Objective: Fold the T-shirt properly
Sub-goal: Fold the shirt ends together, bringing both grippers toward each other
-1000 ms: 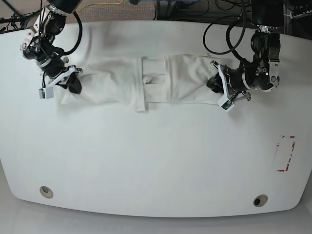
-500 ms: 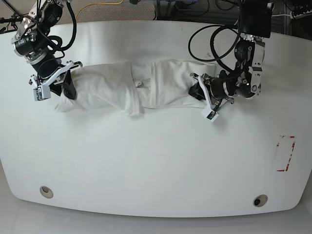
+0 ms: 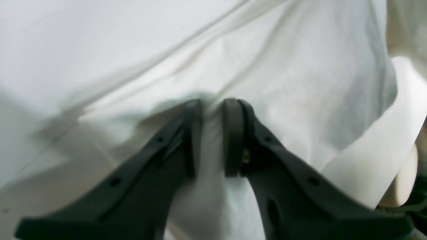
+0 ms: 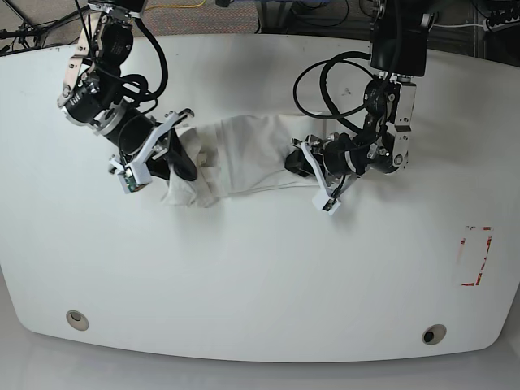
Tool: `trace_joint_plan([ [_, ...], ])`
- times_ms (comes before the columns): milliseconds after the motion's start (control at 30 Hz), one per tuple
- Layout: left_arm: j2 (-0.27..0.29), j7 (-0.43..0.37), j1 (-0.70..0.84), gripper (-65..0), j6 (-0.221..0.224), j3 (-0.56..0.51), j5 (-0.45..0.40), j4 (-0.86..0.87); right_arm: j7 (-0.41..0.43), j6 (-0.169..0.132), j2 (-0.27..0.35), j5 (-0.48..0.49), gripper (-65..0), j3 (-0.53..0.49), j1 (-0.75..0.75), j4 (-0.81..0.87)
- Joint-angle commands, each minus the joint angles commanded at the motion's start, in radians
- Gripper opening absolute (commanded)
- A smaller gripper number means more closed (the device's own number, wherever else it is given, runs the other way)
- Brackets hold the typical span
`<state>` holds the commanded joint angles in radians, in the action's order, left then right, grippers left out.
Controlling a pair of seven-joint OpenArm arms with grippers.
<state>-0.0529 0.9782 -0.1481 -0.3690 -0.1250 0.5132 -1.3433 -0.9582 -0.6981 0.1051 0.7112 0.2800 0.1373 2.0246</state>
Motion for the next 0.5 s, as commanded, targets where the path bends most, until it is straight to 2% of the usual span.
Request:
trace_joint_plan([
  [133, -0.003, 0.0, -0.006, -54.9, 0.015, -0.002, 0.0, -0.005, 0.0, 0.0, -0.014, -0.003, -65.0, -0.091, -0.018, 0.0],
  [500, -0.008, 0.0, -0.021, -54.9, 0.017, 0.005, 0.0, -0.006, 0.005, 0.0, -0.02, -0.029, -65.0, -0.292, -0.038, -0.006],
])
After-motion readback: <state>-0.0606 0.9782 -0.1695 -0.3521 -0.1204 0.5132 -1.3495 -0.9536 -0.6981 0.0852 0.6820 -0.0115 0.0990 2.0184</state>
